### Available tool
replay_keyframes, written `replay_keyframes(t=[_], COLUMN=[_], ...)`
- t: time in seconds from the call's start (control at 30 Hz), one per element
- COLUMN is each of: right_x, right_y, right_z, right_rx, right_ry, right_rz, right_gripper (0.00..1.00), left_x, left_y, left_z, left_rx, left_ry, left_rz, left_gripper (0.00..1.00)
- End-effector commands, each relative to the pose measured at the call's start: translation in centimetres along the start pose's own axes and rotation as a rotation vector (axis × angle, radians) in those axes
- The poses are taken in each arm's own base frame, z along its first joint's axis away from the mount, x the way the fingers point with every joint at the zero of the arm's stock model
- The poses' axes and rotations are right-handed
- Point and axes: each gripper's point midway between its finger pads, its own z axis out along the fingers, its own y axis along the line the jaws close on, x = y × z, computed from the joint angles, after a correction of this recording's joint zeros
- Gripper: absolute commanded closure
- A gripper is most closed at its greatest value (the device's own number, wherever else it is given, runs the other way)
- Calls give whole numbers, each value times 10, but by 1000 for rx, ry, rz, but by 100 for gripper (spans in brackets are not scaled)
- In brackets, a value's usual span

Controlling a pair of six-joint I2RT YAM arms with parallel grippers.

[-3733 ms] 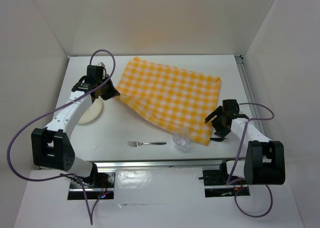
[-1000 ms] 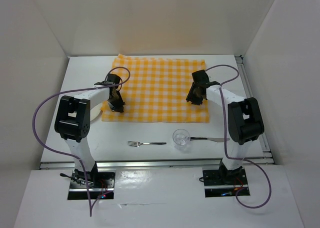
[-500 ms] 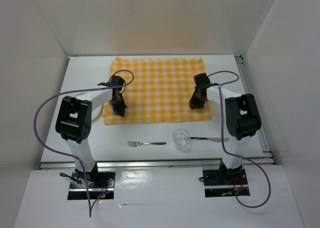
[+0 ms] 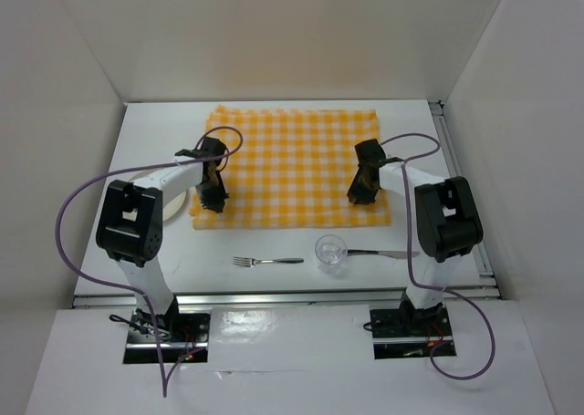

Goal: Set the dinner table for one person

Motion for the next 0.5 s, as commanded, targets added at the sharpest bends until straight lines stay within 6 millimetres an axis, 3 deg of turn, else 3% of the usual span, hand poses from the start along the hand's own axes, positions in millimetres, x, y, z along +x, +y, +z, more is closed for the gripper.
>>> replay_keyframes(t=[0.0,0.03,0.1,0.13,0.2,0.23,0.27,0.33,0.37,0.43,0.47], right_x=[-6,-11,-29,-35,-45,-49,-50,-42,-38,-33,-21], right_y=[1,5,31,41,62,76,87,106,111,119,121], right_z=[-23,-27,-46,-56,-76,-88,-99,-110,-116,-124,-123], right_rx=[37,33,-22,-46,-121,-164,-208,-256,-272,-285,-283], right_ry=[-24,-29,-78,-100,-132,-148,-167,-174,-178,-187,-166], right_rz=[-44,-43,-83,-88,-122,-142,-149,-195,-208,-228,-250], right_gripper=[63,57,42,30,19,13,8,4,3,3,3], left_x=[-15,-15,-35,-41,-55,-59,-66,-72,-80,-76,-75], left_y=[1,5,1,1,-4,-3,7,23,38,62,72], left_z=[-27,-31,-58,-69,-95,-111,-118,-129,-137,-130,-125], left_rx=[8,-16,-7,-3,28,41,43,43,45,9,-2], left_ry=[-81,-72,-148,-172,-229,-266,-288,-315,-350,-334,-318], left_rz=[-7,-5,-25,-29,-48,-56,-88,-130,-187,-243,-271], left_gripper=[100,100,100,93,84,74,51,31,15,7,7])
